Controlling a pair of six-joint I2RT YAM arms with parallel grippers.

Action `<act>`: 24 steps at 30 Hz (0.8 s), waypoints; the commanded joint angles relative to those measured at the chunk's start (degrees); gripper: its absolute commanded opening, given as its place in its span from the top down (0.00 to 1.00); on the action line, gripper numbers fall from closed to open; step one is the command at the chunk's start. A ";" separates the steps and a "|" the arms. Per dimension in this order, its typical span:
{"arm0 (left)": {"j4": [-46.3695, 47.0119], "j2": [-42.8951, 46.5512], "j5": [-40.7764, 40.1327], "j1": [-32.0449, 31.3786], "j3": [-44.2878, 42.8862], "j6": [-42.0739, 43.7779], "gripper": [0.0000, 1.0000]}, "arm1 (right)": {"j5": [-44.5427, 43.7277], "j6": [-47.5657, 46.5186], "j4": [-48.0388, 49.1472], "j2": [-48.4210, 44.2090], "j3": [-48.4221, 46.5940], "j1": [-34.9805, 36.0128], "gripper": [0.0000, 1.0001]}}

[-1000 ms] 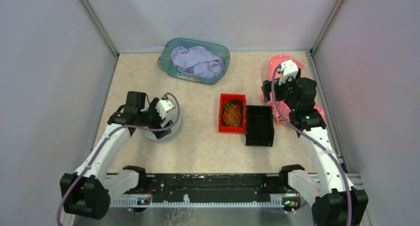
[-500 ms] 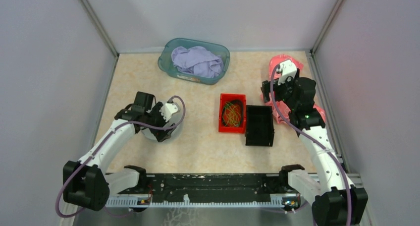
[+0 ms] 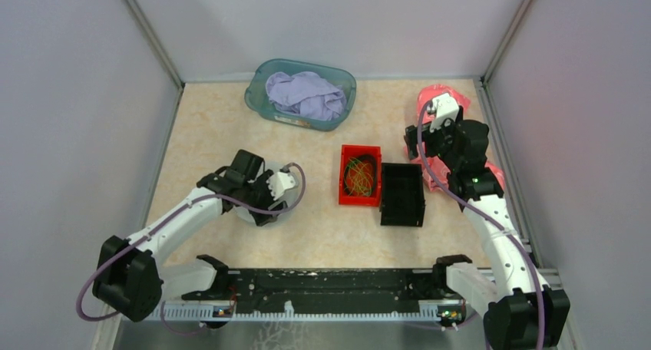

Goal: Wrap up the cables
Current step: Move the cable reel to the center of the board.

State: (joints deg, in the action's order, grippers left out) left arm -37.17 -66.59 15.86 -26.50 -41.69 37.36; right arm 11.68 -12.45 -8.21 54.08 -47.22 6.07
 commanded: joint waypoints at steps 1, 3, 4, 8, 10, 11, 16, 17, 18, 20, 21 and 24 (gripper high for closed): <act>3.01 -1.86 1.24 -5.45 -0.18 -3.08 0.30 | 0.58 -0.67 3.20 -0.33 0.39 -0.44 0.01; 3.91 -2.90 0.79 -7.91 -0.75 -3.85 0.31 | 0.54 -0.76 3.28 -0.34 0.44 -0.45 0.01; 4.31 -3.46 0.53 -8.94 -1.19 -4.20 0.31 | 0.58 -0.82 3.30 -0.30 0.46 -0.46 0.01; 4.83 -6.19 0.02 -12.67 -2.50 -4.59 0.31 | 0.79 -0.84 3.35 -0.05 0.63 -0.45 0.01; 4.84 -7.52 -0.79 -14.35 -2.86 -4.87 0.31 | 0.94 -0.83 3.40 -0.04 0.71 -0.45 0.01; 4.70 -7.85 -1.14 -14.84 -2.99 -4.91 0.31 | 0.96 -0.91 3.34 -0.05 0.77 -0.44 0.01; 4.60 -7.52 -1.65 -15.25 -3.21 -4.36 0.30 | 1.80 -1.06 3.28 -0.26 0.73 -0.44 0.01; 4.59 -7.37 -1.63 -15.25 -3.17 -4.06 0.30 | 2.20 -1.12 3.22 -0.41 0.73 -0.44 0.01; 4.49 -7.20 -1.70 -15.25 -3.13 -3.79 0.30 | 2.69 -1.12 3.22 -0.47 0.80 -0.44 0.01; 4.09 -6.96 -1.72 -15.25 -3.13 -3.30 0.29 | 3.76 -1.42 3.07 -0.32 0.82 -0.44 0.01; 3.92 -6.88 -1.66 -15.25 -3.13 -3.19 0.28 | 4.74 -1.70 2.74 -0.11 0.69 -0.50 0.01; 3.42 -6.27 -0.43 -15.25 -3.57 -3.04 0.23 | 6.57 -1.92 2.14 0.82 0.39 -0.44 0.01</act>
State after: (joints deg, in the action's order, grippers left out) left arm -31.18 -73.17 13.69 -41.12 -44.91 33.91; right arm 14.66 -13.37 -8.14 54.15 -46.44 5.87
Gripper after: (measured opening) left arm 0.781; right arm 0.987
